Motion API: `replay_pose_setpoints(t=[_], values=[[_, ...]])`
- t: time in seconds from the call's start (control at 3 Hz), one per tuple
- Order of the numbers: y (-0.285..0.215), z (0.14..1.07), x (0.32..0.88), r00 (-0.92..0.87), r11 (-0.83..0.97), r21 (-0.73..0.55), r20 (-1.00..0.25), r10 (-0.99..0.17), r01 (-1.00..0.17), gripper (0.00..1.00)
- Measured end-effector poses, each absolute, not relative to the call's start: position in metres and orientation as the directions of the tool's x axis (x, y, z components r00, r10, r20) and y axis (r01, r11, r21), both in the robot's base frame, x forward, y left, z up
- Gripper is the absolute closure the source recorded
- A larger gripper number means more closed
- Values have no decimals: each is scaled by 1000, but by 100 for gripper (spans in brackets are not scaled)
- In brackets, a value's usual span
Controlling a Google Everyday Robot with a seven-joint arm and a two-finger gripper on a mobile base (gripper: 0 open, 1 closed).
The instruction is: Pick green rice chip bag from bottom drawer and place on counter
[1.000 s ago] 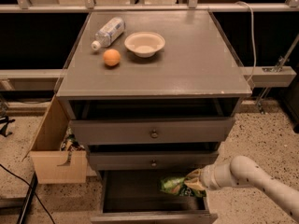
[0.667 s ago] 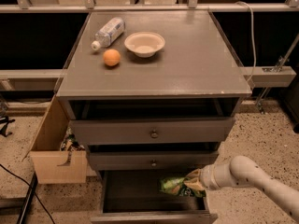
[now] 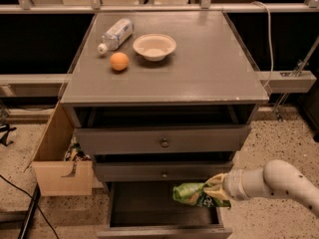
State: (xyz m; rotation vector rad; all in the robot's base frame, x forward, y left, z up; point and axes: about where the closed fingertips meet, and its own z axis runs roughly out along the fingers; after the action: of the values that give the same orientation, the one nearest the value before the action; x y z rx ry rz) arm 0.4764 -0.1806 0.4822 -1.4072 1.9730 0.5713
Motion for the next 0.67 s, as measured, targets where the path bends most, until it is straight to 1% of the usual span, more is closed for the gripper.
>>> replay_pose_setpoints(t=[0.33,0.67], values=[[-193,546,466,-206,347,-66,-695,-689,-936,100],[-197,681,467,-132,343,-200,-661,-738,-918,100]])
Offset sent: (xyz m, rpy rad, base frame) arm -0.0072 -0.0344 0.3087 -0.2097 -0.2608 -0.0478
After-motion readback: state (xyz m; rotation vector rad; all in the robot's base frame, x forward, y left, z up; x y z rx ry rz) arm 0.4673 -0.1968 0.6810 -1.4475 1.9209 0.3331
